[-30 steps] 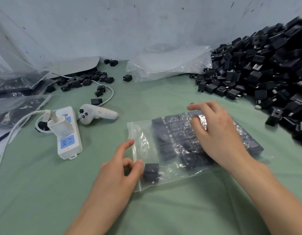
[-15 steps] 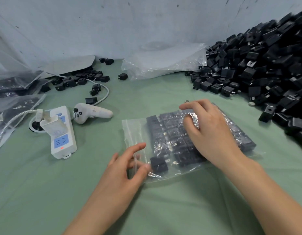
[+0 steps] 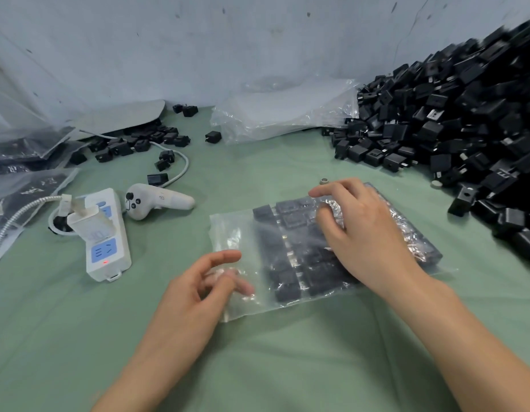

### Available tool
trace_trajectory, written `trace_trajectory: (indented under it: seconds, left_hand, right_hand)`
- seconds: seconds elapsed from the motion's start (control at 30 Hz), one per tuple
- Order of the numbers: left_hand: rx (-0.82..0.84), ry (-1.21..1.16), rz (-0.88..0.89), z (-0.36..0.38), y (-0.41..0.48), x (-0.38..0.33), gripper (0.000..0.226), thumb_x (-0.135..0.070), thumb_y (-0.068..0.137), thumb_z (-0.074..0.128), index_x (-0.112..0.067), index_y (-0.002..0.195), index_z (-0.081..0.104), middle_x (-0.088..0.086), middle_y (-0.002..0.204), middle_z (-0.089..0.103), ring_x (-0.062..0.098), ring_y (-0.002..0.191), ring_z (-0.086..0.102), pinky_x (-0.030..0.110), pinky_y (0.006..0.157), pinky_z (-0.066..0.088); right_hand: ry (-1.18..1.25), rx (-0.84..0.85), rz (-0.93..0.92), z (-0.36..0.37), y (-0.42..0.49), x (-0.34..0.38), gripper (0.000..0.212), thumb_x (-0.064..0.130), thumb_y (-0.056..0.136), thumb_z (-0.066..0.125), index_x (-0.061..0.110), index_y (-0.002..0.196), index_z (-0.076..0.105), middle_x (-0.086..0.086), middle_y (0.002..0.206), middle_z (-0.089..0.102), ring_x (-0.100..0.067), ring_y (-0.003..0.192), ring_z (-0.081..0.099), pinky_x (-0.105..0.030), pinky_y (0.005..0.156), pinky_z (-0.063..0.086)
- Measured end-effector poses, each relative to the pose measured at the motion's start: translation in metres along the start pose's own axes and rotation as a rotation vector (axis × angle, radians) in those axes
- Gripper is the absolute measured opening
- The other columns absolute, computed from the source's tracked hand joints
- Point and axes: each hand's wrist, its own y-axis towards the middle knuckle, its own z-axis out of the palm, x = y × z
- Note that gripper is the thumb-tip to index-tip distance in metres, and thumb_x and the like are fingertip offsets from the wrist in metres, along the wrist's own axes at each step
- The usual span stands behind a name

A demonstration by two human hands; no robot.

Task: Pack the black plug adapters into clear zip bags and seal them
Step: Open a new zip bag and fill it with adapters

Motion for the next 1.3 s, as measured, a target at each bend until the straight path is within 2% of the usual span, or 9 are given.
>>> trace_trajectory:
  seconds: [0.13, 0.37, 0.57, 0.7, 0.8, 0.9, 1.03, 1.2, 1.3]
  left_hand:
    - [-0.146, -0.073, -0.042, -0.009, 0.007, 0.004, 0.015, -0.019, 0.098, 0.057, -0.022, 0.099, 0.071, -0.002, 0.072, 0.073, 0.009, 0.068, 0.059, 0.006, 0.058, 0.039]
    - [-0.269, 0.158, -0.03, -0.014, 0.011, 0.012, 0.01, -0.027, 0.095, 0.06, -0.033, 0.095, 0.068, 0.005, 0.068, 0.065, 0.006, 0.048, 0.045, 0.014, 0.048, 0.034]
    - [-0.416, 0.26, 0.118, -0.006, 0.018, -0.012, 0.018, -0.028, 0.095, 0.058, -0.044, 0.099, 0.062, -0.029, 0.092, 0.064, -0.009, 0.089, 0.059, 0.017, 0.072, 0.043]
    - [-0.198, 0.326, 0.371, 0.041, 0.05, -0.062, 0.02, -0.038, 0.093, 0.054, -0.043, 0.112, 0.056, -0.027, 0.104, 0.06, -0.009, 0.103, 0.055, 0.015, 0.083, 0.042]
    - [0.037, 0.485, 0.463, 0.095, 0.099, -0.105, 0.044, -0.049, 0.091, 0.05, -0.038, 0.133, 0.045, -0.021, 0.122, 0.047, -0.005, 0.108, 0.049, 0.017, 0.091, 0.04]
    - [0.176, 0.625, 0.409, 0.148, 0.162, -0.133, 0.065, -0.047, 0.092, 0.059, -0.028, 0.149, 0.031, 0.002, 0.146, 0.035, 0.022, 0.129, 0.044, 0.043, 0.109, 0.04]
    - [0.279, 0.767, 0.238, 0.186, 0.234, -0.137, 0.101, -0.07, 0.08, 0.064, -0.03, 0.156, 0.012, 0.009, 0.164, 0.002, 0.037, 0.15, 0.011, 0.056, 0.117, 0.027]
    - [0.39, 0.861, 0.106, 0.202, 0.272, -0.129, 0.132, -0.099, 0.047, 0.044, -0.04, 0.156, -0.001, 0.008, 0.165, -0.015, 0.036, 0.152, -0.01, 0.063, 0.119, 0.012]
    - [0.388, 0.842, 0.139, 0.214, 0.276, -0.134, 0.136, -0.092, 0.037, 0.038, -0.039, 0.156, 0.003, 0.008, 0.166, -0.007, 0.039, 0.151, -0.009, 0.062, 0.119, 0.012]
  right_hand:
    - [-0.034, 0.047, 0.003, -0.002, 0.001, -0.005, 0.034, 0.032, 0.096, 0.04, 0.026, 0.119, 0.064, 0.007, 0.12, 0.058, -0.018, 0.113, 0.05, -0.044, 0.104, 0.038]
    - [-0.11, 0.136, -0.006, -0.004, 0.005, -0.013, 0.036, 0.034, 0.099, 0.04, 0.032, 0.126, 0.064, 0.013, 0.129, 0.058, -0.014, 0.124, 0.047, -0.037, 0.113, 0.029]
    - [-0.086, 0.077, 0.065, -0.018, 0.012, -0.029, 0.033, 0.031, 0.101, 0.042, 0.032, 0.129, 0.06, 0.013, 0.13, 0.058, -0.012, 0.124, 0.046, -0.034, 0.11, 0.029]
    - [0.022, -0.07, 0.239, -0.033, 0.017, -0.052, 0.032, 0.027, 0.101, 0.042, 0.03, 0.128, 0.059, 0.009, 0.129, 0.057, -0.015, 0.121, 0.046, -0.037, 0.105, 0.034]
    - [0.184, -0.199, 0.398, -0.044, 0.018, -0.071, 0.03, 0.025, 0.099, 0.044, 0.031, 0.124, 0.06, 0.009, 0.124, 0.057, -0.014, 0.12, 0.048, -0.036, 0.102, 0.037]
    - [0.362, -0.265, 0.507, -0.053, 0.022, -0.088, 0.027, 0.023, 0.097, 0.047, 0.031, 0.117, 0.063, 0.01, 0.118, 0.061, -0.013, 0.111, 0.056, -0.034, 0.094, 0.042]
    - [0.557, -0.261, 0.566, -0.058, 0.03, -0.102, 0.025, 0.025, 0.097, 0.047, 0.034, 0.114, 0.064, 0.013, 0.109, 0.066, -0.005, 0.085, 0.057, -0.026, 0.071, 0.04]
    - [0.621, -0.228, 0.519, -0.054, 0.038, -0.109, 0.024, 0.031, 0.098, 0.048, 0.039, 0.116, 0.062, 0.021, 0.107, 0.063, 0.012, 0.09, 0.057, -0.023, 0.078, 0.044]
    - [0.632, -0.246, 0.515, -0.054, 0.046, -0.108, 0.026, 0.027, 0.098, 0.046, 0.035, 0.117, 0.063, 0.019, 0.107, 0.062, 0.001, 0.102, 0.058, -0.03, 0.087, 0.047]
